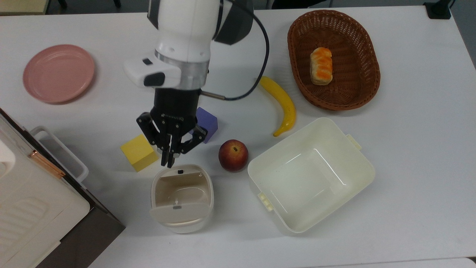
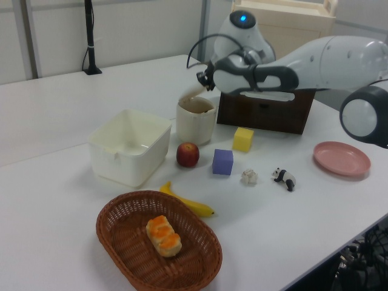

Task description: Open the trash can

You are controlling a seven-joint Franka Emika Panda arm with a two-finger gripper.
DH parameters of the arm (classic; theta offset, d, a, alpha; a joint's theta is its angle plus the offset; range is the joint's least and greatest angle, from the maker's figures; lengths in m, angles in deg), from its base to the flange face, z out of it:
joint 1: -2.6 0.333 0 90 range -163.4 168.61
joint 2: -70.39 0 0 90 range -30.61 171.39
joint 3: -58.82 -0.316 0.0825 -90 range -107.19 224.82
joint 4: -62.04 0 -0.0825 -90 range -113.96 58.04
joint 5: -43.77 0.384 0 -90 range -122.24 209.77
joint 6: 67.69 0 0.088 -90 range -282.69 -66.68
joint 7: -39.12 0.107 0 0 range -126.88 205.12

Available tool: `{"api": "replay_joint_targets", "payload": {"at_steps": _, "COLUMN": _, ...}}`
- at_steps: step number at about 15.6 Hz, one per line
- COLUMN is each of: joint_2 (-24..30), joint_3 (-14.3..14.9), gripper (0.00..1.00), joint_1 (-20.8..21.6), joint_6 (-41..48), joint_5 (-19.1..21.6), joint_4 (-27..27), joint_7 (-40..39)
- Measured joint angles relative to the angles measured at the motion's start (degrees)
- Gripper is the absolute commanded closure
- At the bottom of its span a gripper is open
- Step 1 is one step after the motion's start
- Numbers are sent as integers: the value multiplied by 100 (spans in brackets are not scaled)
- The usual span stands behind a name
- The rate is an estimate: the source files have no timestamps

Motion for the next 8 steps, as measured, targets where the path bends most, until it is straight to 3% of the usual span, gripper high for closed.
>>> {"api": "replay_joint_targets", "payload": {"at_steps": 3, "joint_2": 282, "joint_3": -100, "gripper": 89, "joint_1": -6, "joint_6": 616, "joint_5": 307, "joint_4": -2, "joint_7": 0}}
{"api": "replay_joint_targets", "payload": {"at_steps": 8, "joint_2": 833, "joint_3": -585, "gripper": 89, "joint_1": 7, "joint_6": 2347, "joint_5": 352, "joint_4": -170, "joint_7": -14}}
